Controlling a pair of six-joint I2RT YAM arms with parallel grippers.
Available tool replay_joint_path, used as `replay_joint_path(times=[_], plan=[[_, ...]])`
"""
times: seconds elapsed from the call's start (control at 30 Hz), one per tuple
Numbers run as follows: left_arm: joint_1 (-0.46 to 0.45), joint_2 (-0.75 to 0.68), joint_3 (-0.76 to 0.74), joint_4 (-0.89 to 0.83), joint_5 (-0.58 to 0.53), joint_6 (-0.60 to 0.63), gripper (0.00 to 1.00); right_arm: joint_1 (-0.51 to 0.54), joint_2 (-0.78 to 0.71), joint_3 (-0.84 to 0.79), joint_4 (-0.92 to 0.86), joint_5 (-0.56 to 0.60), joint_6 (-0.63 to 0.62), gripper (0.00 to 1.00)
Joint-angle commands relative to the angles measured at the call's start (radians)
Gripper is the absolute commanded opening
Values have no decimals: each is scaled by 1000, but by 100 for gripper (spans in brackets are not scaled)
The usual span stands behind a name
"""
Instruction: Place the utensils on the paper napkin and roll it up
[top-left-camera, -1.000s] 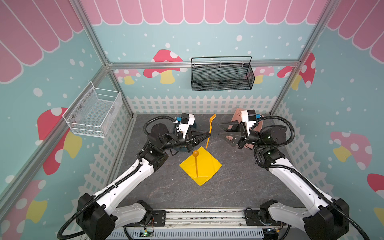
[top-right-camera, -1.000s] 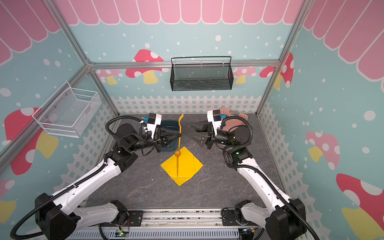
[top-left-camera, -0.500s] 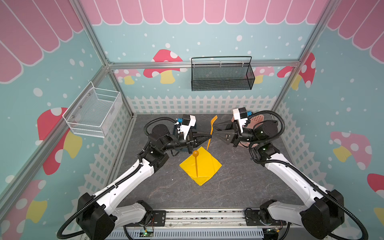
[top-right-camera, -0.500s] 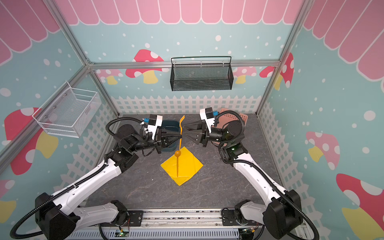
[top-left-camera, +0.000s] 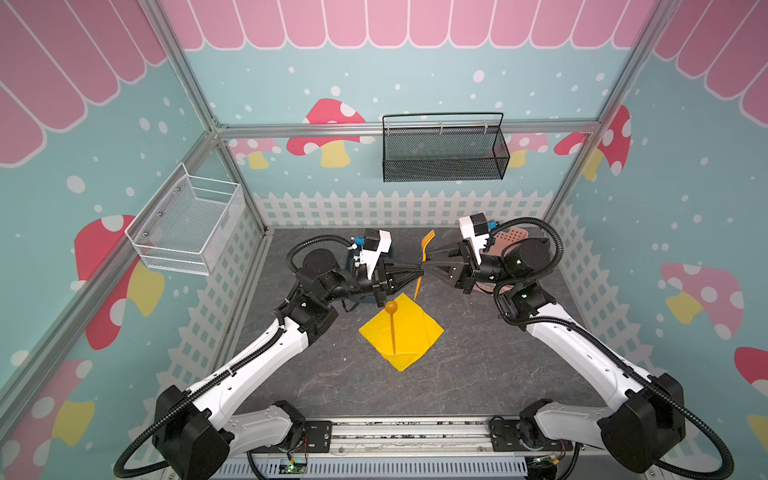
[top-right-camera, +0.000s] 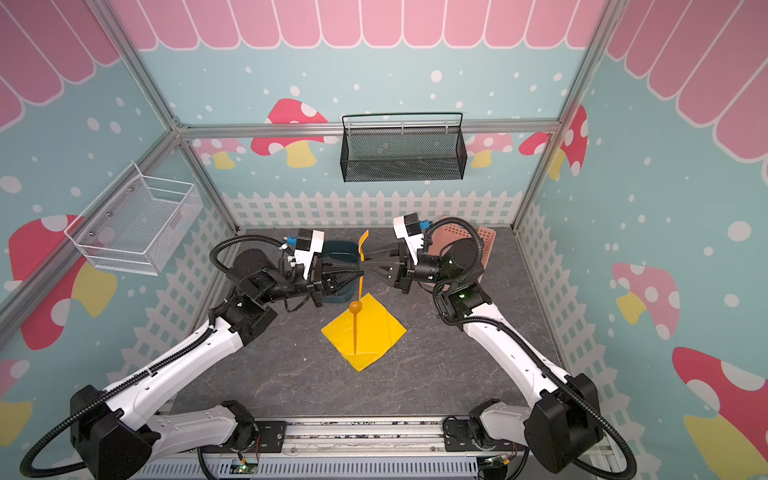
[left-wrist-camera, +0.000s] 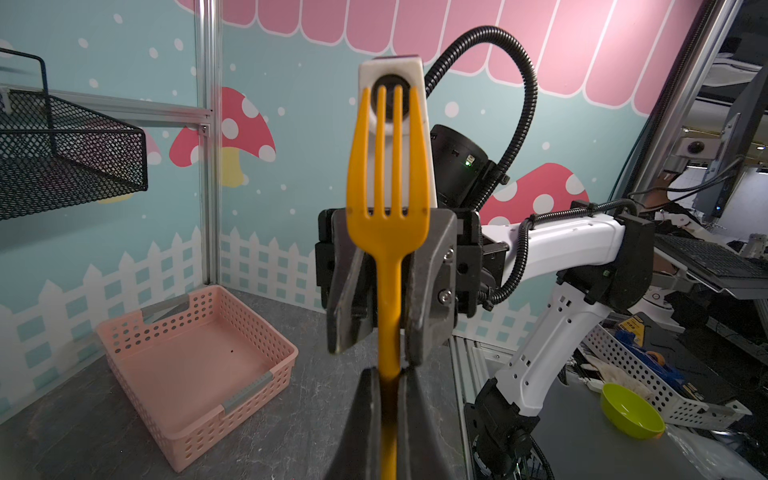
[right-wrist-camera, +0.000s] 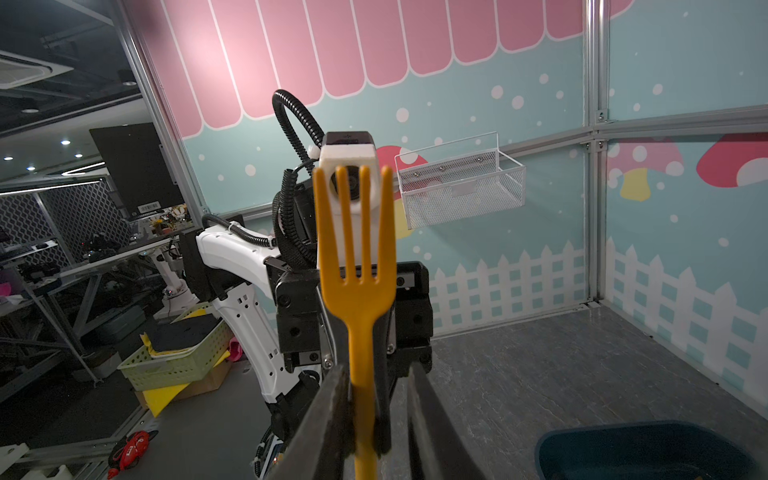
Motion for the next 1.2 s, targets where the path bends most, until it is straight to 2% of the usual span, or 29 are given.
replay_joint_path(times=[0.0, 0.17, 0.37, 0.47, 0.5, 0.53, 0.57, 0.63, 0.77, 0.93, 1.17], plan=[[-8, -19, -13, 21, 18, 24, 0, 7, 0, 30, 18, -13, 10, 24], [-8, -22, -14, 18, 19, 30, 0, 8, 3, 31, 17, -13, 9, 19], [-8, -26, -21, 21, 11, 35, 0, 9, 5, 35, 8, -13, 12, 0], [-8, -29, -26, 28, -10, 31, 0, 7, 3, 36, -4, -13, 9, 0], [-8, -32, -28, 29, -22, 31, 2, 8, 2, 39, -13, -12, 4, 0], [-8, -37, -31, 26, -34, 31, 13, 8, -2, 42, -27, -7, -4, 0], [-7, -41, -32, 20, -42, 31, 19, 8, -6, 45, -44, 1, -16, 0], [-6, -55, -32, 0, -55, 32, 26, 8, -16, 58, -116, 28, -59, 0], [-5, -85, -28, -93, -74, 68, 30, 10, -36, 93, -334, 132, -190, 0], [10, -137, -16, -280, -140, 145, 36, 31, -29, 129, -542, 284, -251, 0], [57, -166, 24, -549, -380, 213, 41, 121, 38, 196, -807, 575, -254, 0]])
